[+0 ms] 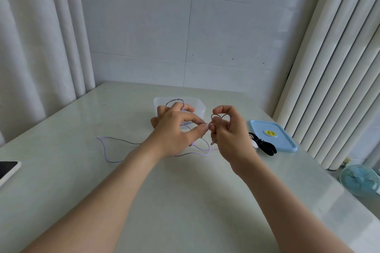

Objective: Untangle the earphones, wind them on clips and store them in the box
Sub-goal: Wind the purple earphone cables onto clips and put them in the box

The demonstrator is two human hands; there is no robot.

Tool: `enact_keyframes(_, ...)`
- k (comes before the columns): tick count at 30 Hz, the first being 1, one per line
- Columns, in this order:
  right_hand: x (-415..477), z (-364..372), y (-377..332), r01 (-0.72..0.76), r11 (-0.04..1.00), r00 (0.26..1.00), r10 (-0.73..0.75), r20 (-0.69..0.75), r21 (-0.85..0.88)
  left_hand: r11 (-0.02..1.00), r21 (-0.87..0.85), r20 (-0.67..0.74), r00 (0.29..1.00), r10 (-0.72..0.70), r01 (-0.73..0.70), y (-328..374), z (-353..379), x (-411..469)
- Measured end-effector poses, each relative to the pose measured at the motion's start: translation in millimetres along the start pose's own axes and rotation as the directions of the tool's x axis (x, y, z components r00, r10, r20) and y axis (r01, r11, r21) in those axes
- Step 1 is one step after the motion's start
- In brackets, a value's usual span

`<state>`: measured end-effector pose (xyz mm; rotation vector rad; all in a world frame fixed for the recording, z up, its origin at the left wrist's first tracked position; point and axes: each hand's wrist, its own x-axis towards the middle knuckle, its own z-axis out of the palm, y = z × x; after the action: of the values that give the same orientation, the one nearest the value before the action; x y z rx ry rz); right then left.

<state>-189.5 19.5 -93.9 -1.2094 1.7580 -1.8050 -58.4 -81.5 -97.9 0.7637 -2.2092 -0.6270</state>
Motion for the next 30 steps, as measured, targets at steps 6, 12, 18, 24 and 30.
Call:
enact_keyframes(6, 1, 0, -2, -0.156, 0.985, 0.987, 0.159, -0.038, 0.073, 0.997, -0.054, -0.006, 0.999, 0.047, -0.047, 2, -1, -1)
enact_keyframes(12, 5, 0, 1, -0.283, 0.914, 0.948, 0.313, -0.062, 0.291, 0.997, -0.048, -0.007, 0.998, 0.059, -0.059, 3, -2, 0)
enact_keyframes(18, 8, -5, -3, -0.304, 0.753, 0.912, 0.407, -0.050, 0.583, 0.999, 0.001, 0.059, 0.997, 0.042, -0.043, -1, -3, 0)
enact_keyframes(24, 7, -21, -8, -0.170, 0.985, 0.884, 0.133, -0.449, -0.043, 1.000, 0.012, -0.087, 0.996, -0.007, 0.008, -6, -9, 4)
enact_keyframes(30, 7, -24, 4, -0.221, 0.528, 0.925, -0.152, -0.347, -0.820, 0.991, -0.118, -0.279, 0.960, 0.025, -0.060, -17, -15, 10)
